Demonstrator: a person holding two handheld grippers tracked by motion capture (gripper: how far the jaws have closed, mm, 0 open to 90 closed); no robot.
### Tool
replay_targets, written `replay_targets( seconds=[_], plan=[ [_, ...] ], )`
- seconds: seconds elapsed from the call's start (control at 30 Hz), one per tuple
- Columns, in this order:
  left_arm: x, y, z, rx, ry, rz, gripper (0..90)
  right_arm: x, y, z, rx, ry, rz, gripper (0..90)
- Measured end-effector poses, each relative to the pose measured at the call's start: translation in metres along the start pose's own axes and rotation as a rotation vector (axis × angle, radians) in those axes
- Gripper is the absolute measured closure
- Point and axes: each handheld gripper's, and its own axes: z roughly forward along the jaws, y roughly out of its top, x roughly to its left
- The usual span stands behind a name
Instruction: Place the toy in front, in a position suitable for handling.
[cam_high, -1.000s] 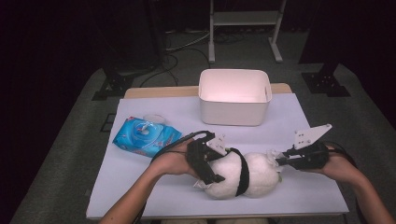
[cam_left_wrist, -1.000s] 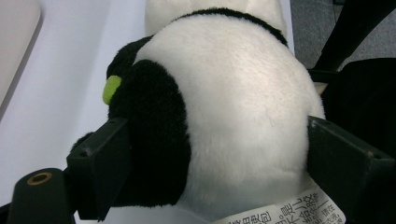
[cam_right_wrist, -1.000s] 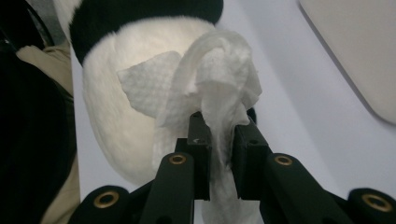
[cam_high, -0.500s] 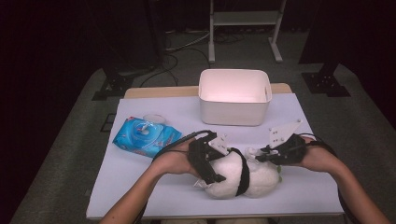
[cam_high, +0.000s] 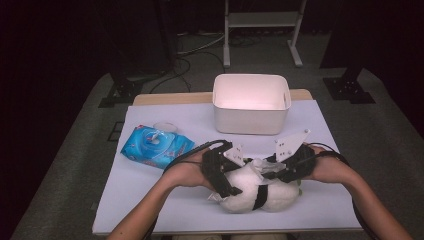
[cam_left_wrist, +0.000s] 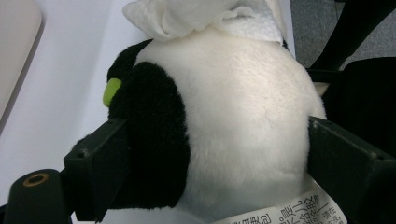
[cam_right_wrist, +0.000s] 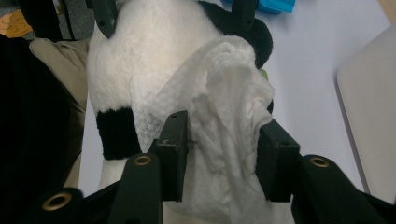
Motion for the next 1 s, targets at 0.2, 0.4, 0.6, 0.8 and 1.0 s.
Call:
replay_targets(
  seconds=[0.2, 0.4, 0.6, 0.8, 1.0],
  plan=[
    [-0.001, 0.002, 0.000, 0.007, 0.001, 0.007, 11.4, 0.001, 0.008, -0.002, -0.040, 0.020, -0.016, 55.0],
    [-0.001, 0.004, 0.001, 0.009, 0.003, 0.010, 11.3, 0.002, 0.020, 0.004, -0.087, 0.051, -0.031, 59.3],
    [-0.002, 0.001, 0.001, 0.003, 0.003, 0.009, 11.1, 0.002, 0.020, 0.009, -0.087, 0.060, -0.040, 74.6],
    [-0.001, 0.000, 0.001, -0.002, 0.006, 0.011, 11.1, -0.002, 0.010, 0.003, -0.034, 0.027, -0.038, 76.7],
    [-0.002, 0.001, 0.002, -0.007, 0.007, 0.006, 10.9, -0.006, -0.006, 0.000, 0.008, 0.006, 0.000, 76.8]
  ],
)
